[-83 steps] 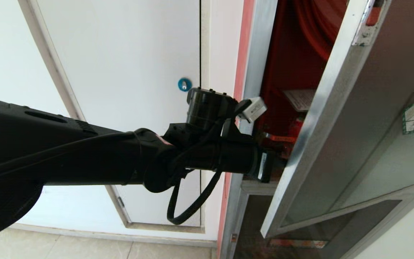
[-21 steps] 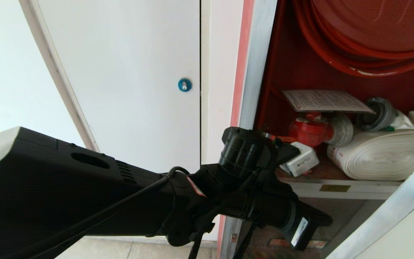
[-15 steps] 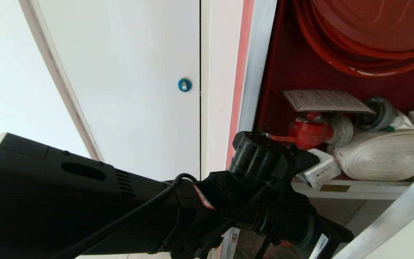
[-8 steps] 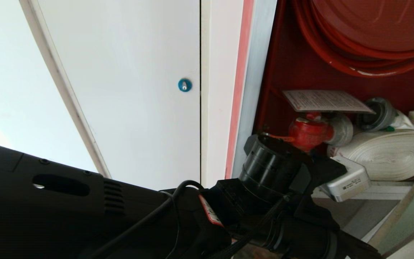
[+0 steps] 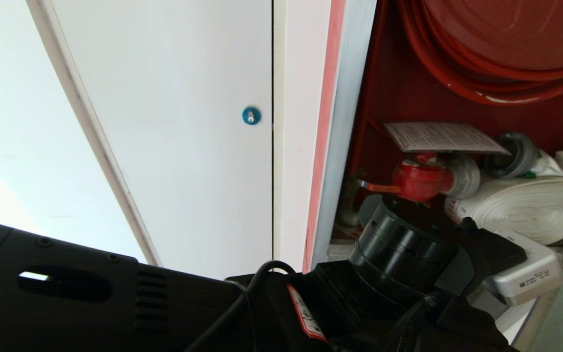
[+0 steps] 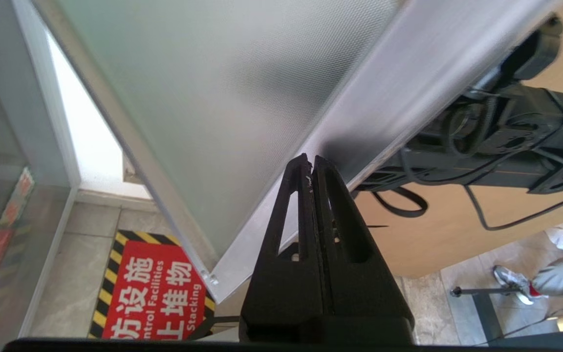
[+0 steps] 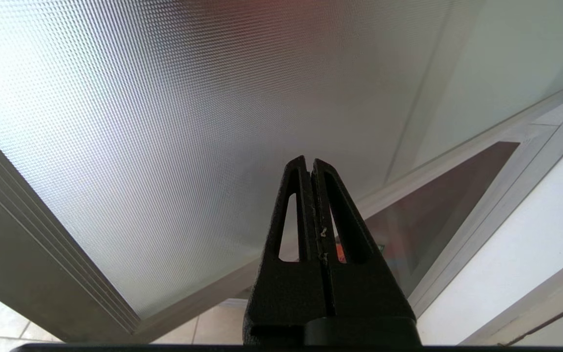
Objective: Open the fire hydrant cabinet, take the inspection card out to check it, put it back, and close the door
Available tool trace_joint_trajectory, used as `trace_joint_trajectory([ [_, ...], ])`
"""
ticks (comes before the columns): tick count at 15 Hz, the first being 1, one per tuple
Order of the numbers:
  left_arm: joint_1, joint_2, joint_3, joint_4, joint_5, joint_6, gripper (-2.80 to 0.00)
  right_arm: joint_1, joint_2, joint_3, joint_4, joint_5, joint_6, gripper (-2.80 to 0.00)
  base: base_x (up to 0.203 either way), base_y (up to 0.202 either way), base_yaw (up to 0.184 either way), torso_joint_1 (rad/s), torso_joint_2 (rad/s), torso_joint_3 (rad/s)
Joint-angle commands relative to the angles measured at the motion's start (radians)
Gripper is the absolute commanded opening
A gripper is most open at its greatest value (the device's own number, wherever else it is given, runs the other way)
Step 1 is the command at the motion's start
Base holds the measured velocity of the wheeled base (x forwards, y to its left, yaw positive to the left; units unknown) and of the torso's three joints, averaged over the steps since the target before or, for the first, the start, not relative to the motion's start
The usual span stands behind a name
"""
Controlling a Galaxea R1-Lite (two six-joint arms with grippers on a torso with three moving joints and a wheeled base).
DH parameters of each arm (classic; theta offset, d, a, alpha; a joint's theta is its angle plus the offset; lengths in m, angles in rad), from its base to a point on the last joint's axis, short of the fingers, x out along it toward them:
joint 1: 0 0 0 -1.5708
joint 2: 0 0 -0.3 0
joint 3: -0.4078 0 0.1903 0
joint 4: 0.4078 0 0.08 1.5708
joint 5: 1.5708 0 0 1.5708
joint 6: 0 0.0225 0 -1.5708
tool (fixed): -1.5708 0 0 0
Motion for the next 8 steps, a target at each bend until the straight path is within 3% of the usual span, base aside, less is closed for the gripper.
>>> trace_joint_trajectory([
  [1, -0.017, 0.004, -0.006, -0.003, -0.002, -0.001, -2.8, 0.0, -0.002, 0.0, 0.0, 0.0, 0.0, -2.8, 0.0, 0.0, 0.0, 0.0, 0.0, 0.0],
  [8, -0.053, 0.046, -0.036, -0.005, 0.022, 0.001, -2.8, 0.002, -0.002, 0.0, 0.0, 0.0, 0.0, -2.8, 0.0, 0.0, 0.0, 0.0, 0.0, 0.0],
])
